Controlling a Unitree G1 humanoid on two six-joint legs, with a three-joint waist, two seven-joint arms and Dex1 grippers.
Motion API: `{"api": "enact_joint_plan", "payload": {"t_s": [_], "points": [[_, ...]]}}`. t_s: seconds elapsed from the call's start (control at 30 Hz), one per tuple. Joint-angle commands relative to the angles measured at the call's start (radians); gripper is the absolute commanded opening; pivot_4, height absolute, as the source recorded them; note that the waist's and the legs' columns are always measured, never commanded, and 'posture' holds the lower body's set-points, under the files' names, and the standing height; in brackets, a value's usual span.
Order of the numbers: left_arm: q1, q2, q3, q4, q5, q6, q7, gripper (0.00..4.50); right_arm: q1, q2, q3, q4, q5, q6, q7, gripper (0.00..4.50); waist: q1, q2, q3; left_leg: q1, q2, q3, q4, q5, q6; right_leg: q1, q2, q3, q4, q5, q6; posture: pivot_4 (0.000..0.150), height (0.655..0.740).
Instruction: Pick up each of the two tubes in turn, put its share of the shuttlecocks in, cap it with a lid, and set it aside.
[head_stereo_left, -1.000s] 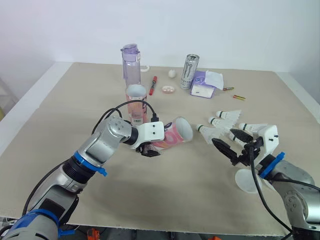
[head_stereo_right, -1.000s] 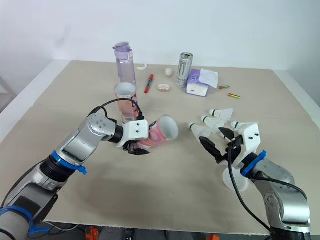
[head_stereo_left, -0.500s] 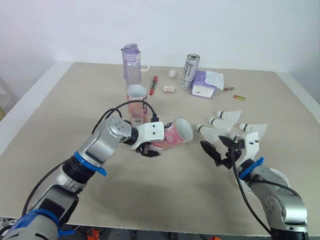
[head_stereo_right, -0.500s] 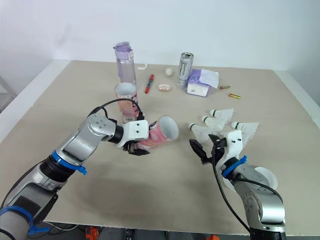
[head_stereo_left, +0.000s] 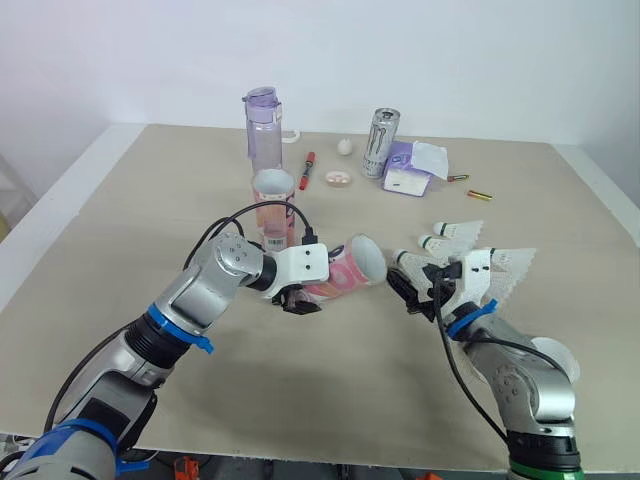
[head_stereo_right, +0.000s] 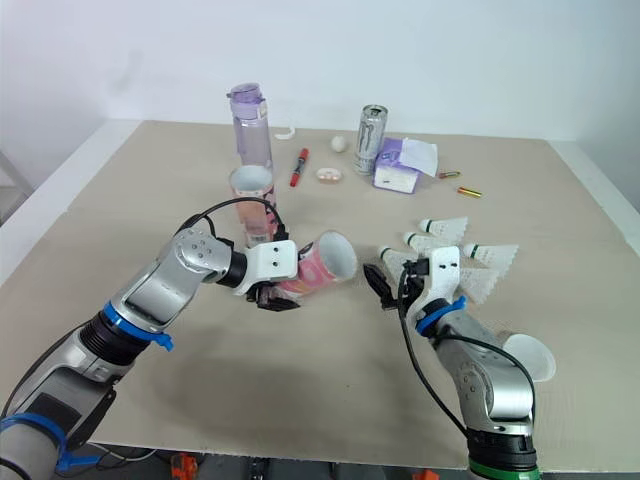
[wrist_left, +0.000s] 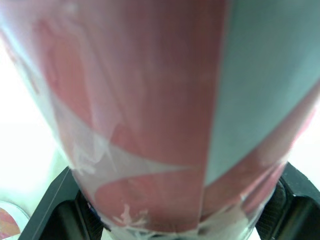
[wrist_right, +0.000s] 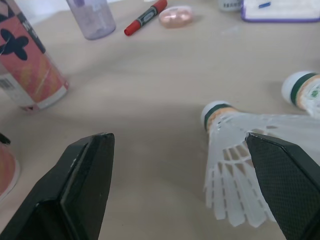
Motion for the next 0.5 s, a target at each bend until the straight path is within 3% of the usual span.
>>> {"api": "enact_joint_plan", "payload": {"t_s": [0.03,0.2,0.27,0.37,0.4,0.43,0.5], "points": [[0.017,0.001,-0.029,0.018,0.013,0.006,0.005,3.33,-0.037,-0.001,-0.012,0.010,-0.016,0.012,-0.034,4.48,0.000,0.000,0.000,0.000,0.000,0.000,0.000,0.000,0.000,0.000,0.000,0.000,0.000,0.000,0.000,0.150,0.7400],[0.018,0.000,-0.030,0.018,0.015,0.003,0.008,3.33,-0.063,0.012,-0.022,0.033,-0.015,0.029,-0.057,4.48,0.000,0.000,0.000,0.000,0.000,0.000,0.000,0.000,0.000,0.000,0.000,0.000,0.000,0.000,0.000,0.150,0.7400],[0.018,0.000,-0.030,0.018,0.015,0.002,0.009,3.33,-0.072,0.016,-0.023,0.042,-0.017,0.034,-0.065,3.95,0.000,0.000,0.000,0.000,0.000,0.000,0.000,0.000,0.000,0.000,0.000,0.000,0.000,0.000,0.000,0.150,0.7400],[0.018,-0.001,-0.031,0.021,0.016,0.000,0.011,3.33,-0.081,0.018,-0.022,0.051,-0.021,0.040,-0.069,2.83,0.000,0.000,0.000,0.000,0.000,0.000,0.000,0.000,0.000,0.000,0.000,0.000,0.000,0.000,0.000,0.150,0.7400],[0.018,-0.002,-0.031,0.021,0.016,0.000,0.012,3.33,-0.083,0.019,-0.022,0.052,-0.022,0.041,-0.070,2.68,0.000,0.000,0.000,0.000,0.000,0.000,0.000,0.000,0.000,0.000,0.000,0.000,0.000,0.000,0.000,0.150,0.7400],[0.018,-0.003,-0.031,0.021,0.016,-0.001,0.013,3.33,-0.084,0.019,-0.022,0.054,-0.022,0.042,-0.071,1.89,0.000,0.000,0.000,0.000,0.000,0.000,0.000,0.000,0.000,0.000,0.000,0.000,0.000,0.000,0.000,0.150,0.7400],[0.019,-0.004,-0.031,0.021,0.016,-0.001,0.014,3.33,-0.085,0.019,-0.022,0.057,-0.022,0.043,-0.073,1.38,0.000,0.000,0.000,0.000,0.000,0.000,0.000,0.000,0.000,0.000,0.000,0.000,0.000,0.000,0.000,0.150,0.7400]]}}
